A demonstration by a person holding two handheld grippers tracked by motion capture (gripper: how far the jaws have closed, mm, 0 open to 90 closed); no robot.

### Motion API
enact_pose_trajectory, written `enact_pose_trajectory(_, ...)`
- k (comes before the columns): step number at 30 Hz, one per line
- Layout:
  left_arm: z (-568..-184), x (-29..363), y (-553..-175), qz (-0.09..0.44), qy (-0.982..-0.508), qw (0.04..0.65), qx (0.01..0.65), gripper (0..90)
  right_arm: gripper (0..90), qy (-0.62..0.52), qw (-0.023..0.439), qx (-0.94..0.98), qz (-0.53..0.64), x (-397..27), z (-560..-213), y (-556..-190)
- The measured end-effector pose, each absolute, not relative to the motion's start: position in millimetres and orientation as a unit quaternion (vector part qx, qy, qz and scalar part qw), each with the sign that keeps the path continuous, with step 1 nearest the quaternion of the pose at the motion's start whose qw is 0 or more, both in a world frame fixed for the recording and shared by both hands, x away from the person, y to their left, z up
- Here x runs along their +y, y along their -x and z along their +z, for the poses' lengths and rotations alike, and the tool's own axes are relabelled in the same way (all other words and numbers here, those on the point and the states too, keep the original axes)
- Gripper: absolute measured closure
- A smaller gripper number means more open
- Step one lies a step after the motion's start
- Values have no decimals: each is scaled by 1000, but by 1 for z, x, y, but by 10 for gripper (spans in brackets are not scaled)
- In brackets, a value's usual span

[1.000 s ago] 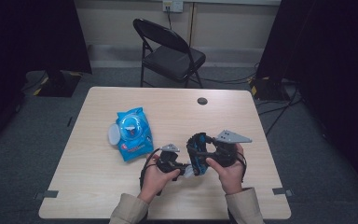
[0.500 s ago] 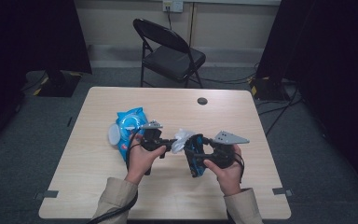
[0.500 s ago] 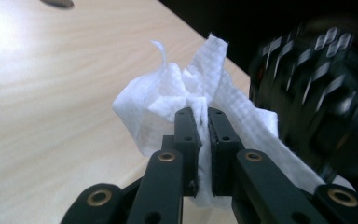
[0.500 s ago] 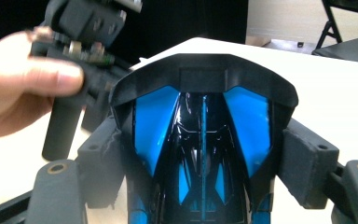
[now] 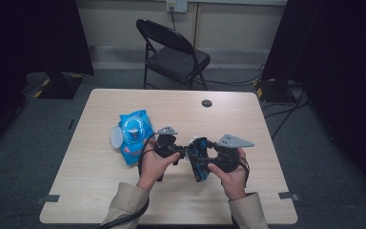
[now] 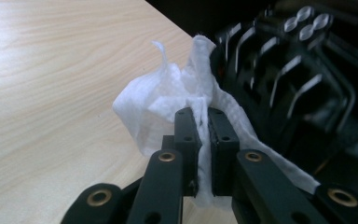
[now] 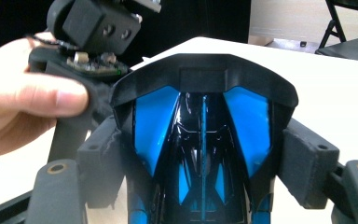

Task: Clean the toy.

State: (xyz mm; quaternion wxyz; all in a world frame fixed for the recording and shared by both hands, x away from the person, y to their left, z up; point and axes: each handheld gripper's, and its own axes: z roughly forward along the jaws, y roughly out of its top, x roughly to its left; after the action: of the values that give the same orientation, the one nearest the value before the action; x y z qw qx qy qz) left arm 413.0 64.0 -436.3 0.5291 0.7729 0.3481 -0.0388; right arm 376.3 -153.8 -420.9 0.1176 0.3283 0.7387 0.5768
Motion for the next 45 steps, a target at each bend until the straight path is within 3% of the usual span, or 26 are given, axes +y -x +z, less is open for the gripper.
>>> enact_pose_trajectory(23,-464,38,-404,-63,-793,506,334,843,256,-340,119,728,583,-166,-421,-379)
enact_pose_trajectory(45,-468,33,-402,-65,-794,508,328,843,256,-349,122,724,583,-171,-419,-378)
